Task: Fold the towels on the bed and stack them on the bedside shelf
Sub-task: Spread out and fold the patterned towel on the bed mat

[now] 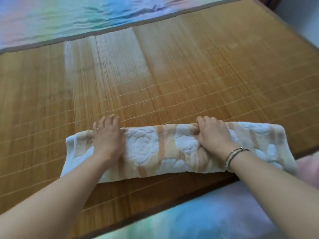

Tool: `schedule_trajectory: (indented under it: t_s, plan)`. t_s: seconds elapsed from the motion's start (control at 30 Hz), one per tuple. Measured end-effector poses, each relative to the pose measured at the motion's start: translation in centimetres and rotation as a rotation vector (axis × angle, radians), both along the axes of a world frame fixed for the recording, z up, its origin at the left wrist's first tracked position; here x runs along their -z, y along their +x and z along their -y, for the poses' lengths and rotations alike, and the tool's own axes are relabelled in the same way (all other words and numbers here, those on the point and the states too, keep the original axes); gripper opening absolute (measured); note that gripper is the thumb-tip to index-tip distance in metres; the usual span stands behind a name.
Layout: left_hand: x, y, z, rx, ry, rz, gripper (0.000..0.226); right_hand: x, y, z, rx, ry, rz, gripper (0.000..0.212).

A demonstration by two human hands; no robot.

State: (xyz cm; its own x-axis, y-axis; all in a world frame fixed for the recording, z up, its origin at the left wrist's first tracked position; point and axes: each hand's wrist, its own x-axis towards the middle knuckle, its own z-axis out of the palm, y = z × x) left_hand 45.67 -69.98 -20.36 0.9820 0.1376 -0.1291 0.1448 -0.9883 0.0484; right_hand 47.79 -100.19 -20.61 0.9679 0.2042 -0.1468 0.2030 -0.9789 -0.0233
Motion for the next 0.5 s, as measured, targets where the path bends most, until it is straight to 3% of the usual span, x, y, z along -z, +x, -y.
schedule_trajectory:
  t_s: [0.13,0.27,0.37,0.5]
  plan:
    - [0.6,-0.8,6.7,0.208,-0.186,-0.075,0.050,0.6,0.1,3.5,0.031,-0.012,-0.053,0.031]
    - [1.3,-0.3,12.1,0.214,-0.315,-0.096,0.065,0.4,0.5,9.4,0.098,-0.013,-0.085,0.031]
    - [1.4,-0.6,15.8,0.171,-0.312,-0.074,0.071,0.2,0.6,14.0,0.068,-0.049,-0.146,0.053]
    - [1.9,-1.5,19.1,0.246,-0.233,-0.090,0.060,0.7,1.7,16.4,-0.084,-0.149,-0.046,0.049]
